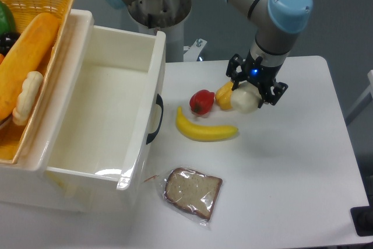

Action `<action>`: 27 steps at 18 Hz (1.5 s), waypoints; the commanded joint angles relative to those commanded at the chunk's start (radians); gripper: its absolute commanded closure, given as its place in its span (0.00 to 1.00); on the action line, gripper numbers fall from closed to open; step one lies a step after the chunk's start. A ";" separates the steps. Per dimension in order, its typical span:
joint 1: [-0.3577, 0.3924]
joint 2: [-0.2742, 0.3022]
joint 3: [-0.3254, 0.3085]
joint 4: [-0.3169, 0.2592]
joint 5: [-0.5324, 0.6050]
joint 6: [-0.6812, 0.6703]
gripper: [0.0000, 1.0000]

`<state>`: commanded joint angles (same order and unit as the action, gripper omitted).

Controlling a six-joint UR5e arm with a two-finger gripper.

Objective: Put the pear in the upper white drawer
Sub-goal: 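Close the gripper on the pale pear beside the yellow pepper, then lift the pear and carry it over the open white drawer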

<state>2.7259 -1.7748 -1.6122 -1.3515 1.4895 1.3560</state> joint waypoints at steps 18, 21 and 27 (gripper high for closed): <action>-0.012 0.052 0.029 -0.063 -0.087 -0.166 0.45; -0.026 0.097 0.040 -0.107 -0.115 -0.208 0.45; -0.040 0.196 0.049 -0.187 -0.216 -0.418 0.45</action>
<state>2.6861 -1.5786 -1.5631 -1.5385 1.2734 0.9376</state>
